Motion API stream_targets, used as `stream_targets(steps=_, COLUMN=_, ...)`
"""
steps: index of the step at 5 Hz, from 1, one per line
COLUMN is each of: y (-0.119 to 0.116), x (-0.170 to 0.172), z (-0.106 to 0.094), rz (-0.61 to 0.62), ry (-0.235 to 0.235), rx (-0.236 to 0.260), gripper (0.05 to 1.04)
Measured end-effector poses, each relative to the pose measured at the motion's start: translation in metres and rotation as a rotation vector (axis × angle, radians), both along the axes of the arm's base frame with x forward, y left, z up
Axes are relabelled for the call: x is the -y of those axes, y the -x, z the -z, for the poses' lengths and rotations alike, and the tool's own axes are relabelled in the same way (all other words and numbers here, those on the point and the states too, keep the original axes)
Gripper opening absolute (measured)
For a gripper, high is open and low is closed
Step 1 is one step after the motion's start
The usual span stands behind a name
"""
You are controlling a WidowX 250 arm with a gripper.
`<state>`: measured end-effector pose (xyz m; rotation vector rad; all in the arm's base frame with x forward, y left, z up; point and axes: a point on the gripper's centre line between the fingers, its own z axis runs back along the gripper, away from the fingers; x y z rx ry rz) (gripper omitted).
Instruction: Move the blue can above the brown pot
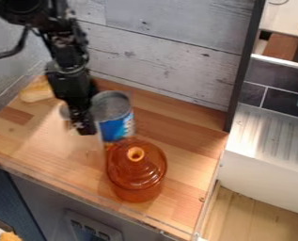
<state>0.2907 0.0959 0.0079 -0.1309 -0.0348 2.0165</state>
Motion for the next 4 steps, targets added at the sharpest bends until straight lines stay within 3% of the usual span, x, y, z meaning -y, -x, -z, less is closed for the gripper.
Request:
stream_targets(steps=2, y=-0.033, x=0.039, z=0.006, rz=-0.033, ry=0.066, rx=0.028, gripper=1.0)
stream_targets(steps=4, y=-0.048, x=0.057, z=0.002, rz=-0.005, ry=0.076, rx=0.043, gripper=1.0)
